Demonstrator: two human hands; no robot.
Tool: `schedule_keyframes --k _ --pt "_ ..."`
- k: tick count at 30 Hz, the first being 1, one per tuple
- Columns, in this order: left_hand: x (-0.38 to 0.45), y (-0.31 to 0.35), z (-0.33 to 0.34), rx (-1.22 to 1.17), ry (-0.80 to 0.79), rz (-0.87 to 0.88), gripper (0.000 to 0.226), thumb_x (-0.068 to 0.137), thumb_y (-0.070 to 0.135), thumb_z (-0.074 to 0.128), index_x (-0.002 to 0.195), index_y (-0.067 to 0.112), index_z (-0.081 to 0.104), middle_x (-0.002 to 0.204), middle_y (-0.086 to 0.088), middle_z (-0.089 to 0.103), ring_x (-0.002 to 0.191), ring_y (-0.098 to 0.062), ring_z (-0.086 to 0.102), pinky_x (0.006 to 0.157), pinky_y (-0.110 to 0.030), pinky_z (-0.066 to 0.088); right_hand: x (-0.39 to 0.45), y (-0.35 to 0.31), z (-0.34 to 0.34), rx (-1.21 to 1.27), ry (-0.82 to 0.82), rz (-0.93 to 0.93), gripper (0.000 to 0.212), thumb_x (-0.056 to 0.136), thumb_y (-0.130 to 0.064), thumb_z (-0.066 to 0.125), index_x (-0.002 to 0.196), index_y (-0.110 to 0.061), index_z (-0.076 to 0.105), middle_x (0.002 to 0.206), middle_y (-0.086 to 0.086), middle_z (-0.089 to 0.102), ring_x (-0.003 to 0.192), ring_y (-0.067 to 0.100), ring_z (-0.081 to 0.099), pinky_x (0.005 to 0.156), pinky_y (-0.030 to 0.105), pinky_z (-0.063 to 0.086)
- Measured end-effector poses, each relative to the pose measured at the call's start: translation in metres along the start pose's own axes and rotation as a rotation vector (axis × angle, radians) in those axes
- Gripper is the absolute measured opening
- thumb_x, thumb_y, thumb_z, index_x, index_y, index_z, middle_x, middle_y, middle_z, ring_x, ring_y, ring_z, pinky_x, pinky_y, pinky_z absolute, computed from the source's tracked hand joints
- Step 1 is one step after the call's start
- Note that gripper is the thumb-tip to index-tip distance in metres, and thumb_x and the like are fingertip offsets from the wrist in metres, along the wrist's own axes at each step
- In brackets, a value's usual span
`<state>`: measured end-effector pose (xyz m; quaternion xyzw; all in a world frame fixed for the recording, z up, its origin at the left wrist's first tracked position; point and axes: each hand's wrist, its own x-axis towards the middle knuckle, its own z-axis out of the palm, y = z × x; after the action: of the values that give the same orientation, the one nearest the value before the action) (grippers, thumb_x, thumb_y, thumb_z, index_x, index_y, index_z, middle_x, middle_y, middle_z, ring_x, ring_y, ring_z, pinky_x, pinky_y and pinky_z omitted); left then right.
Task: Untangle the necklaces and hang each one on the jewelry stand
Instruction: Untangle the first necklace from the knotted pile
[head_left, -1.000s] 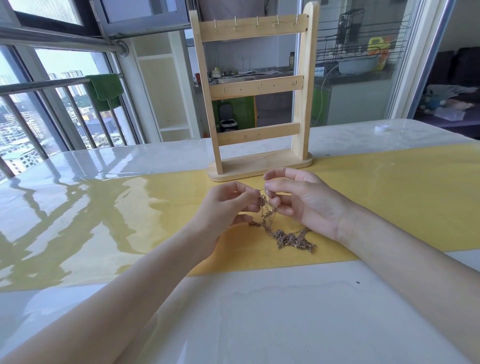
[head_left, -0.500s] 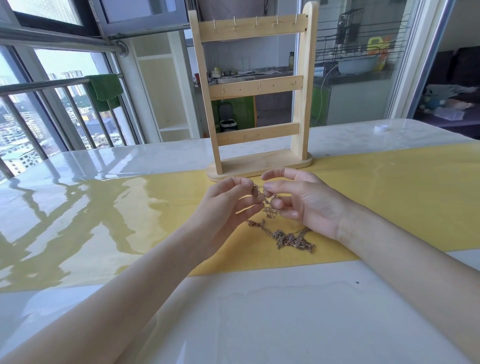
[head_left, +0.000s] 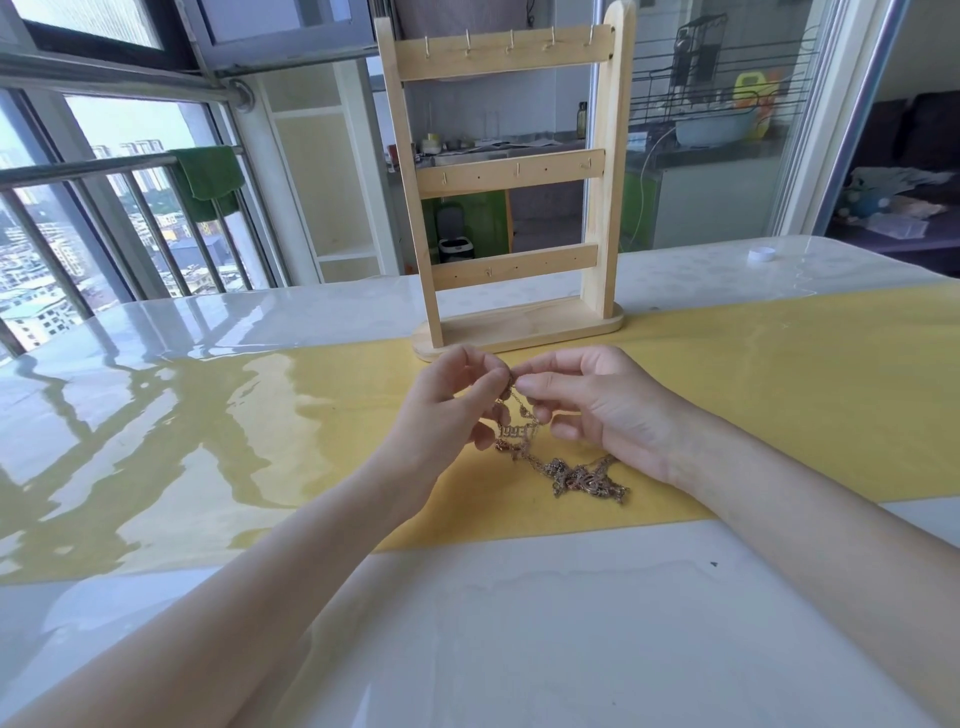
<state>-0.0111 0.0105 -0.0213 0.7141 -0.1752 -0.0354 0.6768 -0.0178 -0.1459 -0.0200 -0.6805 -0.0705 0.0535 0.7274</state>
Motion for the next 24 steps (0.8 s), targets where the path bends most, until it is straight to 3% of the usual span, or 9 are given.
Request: schedule_keyframes --k 4,15,24 --pt "-0.0005 -0.0014 0.0000 0.068 0.024 0.046 0.012 0.095 0.006 0.051 0.083 0.008 0.052 0.077 -0.003 0.055 0.056 -0.009 0.058 0.046 -0.019 0.040 -0.0002 0.0021 0.0007 -0.169 0.051 -0.030 0.006 0.084 -0.007 0.068 0.088 -0.003 0.069 0.068 0.000 0.061 0.057 0.009 0.053 0.044 0.018 0.036" --pt "0.0006 -0.0036 0.0002 0.180 0.095 0.028 0.016 0.087 -0.002 0.058 0.078 0.011 0.058 0.067 0.005 0.058 0.061 -0.006 0.057 0.056 -0.018 0.049 -0.0014 0.0004 0.0045 -0.188 0.084 -0.058 0.008 0.092 -0.007 0.058 0.085 -0.007 0.059 0.070 0.004 0.059 0.044 0.010 0.051 0.034 0.018 0.029" --pt "-0.0005 -0.0001 0.0056 -0.163 0.065 -0.186 0.008 0.095 0.004 0.051 0.087 0.006 0.051 0.075 -0.005 0.060 0.067 -0.016 0.067 0.070 -0.024 0.058 -0.0021 0.0009 0.0079 -0.292 0.129 -0.139 0.011 0.093 -0.008 0.057 0.082 -0.009 0.057 0.076 0.002 0.057 0.040 0.008 0.052 0.033 0.018 0.029"
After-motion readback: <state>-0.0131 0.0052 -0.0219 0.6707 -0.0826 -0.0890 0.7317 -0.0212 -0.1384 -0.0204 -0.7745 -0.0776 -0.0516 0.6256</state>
